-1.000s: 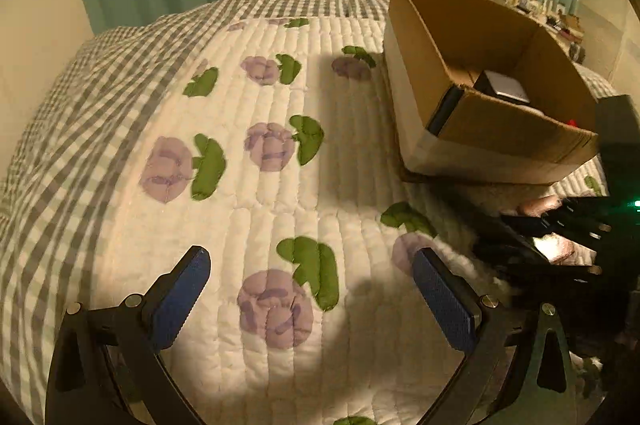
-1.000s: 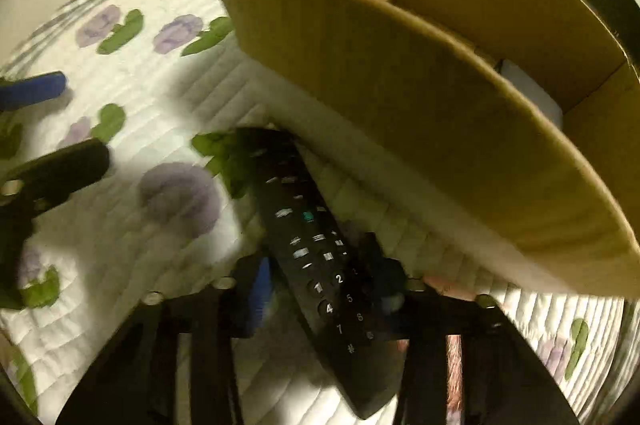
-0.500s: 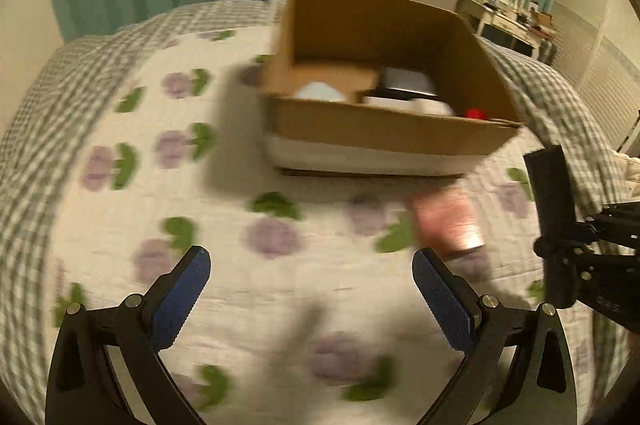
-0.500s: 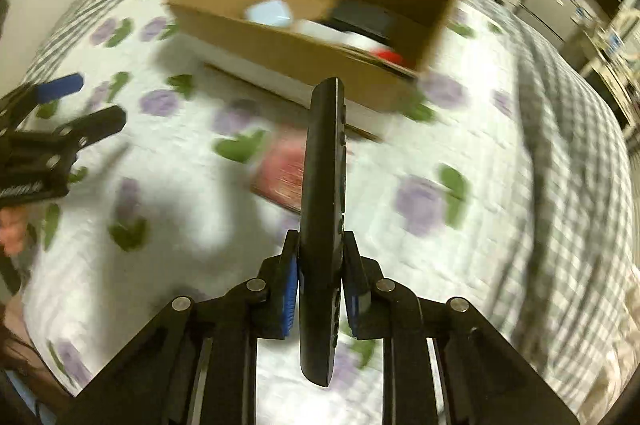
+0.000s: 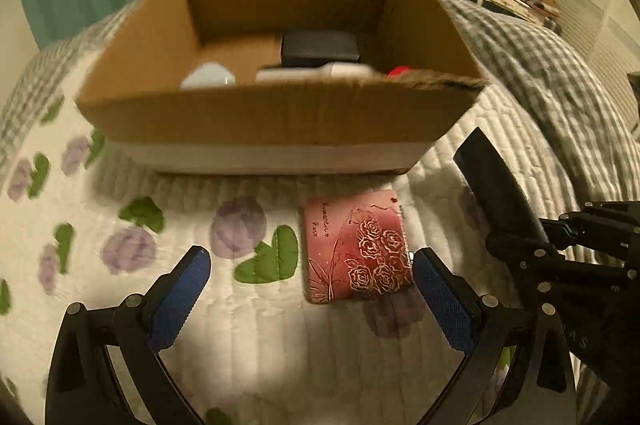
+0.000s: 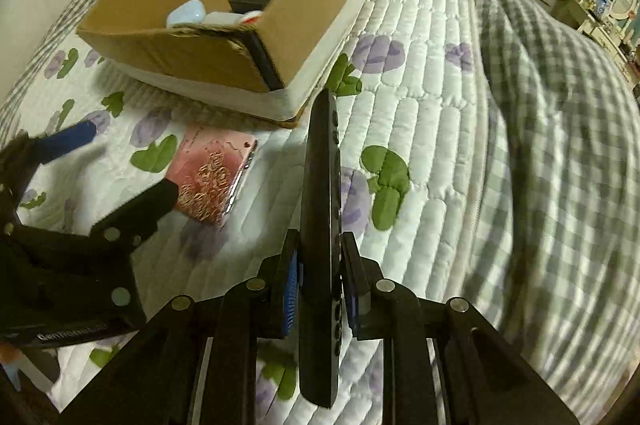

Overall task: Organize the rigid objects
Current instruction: 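Grasp the black remote with the right tool while the left tool grasps the pink rose card, then turn the card on edge and lower card and remote into the box while both tools release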

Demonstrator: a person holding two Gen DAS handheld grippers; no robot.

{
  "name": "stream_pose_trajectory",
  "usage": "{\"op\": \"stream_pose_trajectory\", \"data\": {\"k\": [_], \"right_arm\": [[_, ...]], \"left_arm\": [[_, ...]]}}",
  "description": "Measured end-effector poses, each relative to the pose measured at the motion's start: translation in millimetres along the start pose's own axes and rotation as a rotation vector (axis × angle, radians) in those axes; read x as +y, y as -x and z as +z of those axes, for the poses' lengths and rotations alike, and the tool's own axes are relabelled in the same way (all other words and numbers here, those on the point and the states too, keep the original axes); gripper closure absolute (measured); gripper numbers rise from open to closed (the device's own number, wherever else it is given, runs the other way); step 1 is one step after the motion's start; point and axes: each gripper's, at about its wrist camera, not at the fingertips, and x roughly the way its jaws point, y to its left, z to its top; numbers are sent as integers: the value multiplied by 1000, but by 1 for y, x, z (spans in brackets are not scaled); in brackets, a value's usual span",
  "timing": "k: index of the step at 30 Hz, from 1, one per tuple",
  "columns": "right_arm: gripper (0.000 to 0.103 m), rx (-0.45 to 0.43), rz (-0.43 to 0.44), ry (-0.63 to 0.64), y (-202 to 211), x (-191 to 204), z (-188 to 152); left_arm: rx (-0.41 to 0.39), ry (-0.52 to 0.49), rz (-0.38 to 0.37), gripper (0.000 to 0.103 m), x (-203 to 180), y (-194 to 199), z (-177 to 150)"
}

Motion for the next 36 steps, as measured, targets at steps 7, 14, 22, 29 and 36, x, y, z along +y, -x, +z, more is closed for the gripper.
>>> {"op": "stream_pose_trajectory", "data": {"k": [7,14,22,29,36], "right_arm": [[85,-30,3,3,-10,-7,11],[85,-41,18,-12,-11,-13,12],[84,-60,30,-40,-11,-14,7],[84,-55,29,-6,3,0,-3],[85,-45,10,18,34,23,4]], "left_arm": [[56,49,-68,1,-4,-29,0],[81,2,-57,6,-14,-49,8],[73,-20,-119,30,-15,-35,8],[31,-29,-119,31,-6,0,5],[7,-32,-130,86,16,36,8]]}}
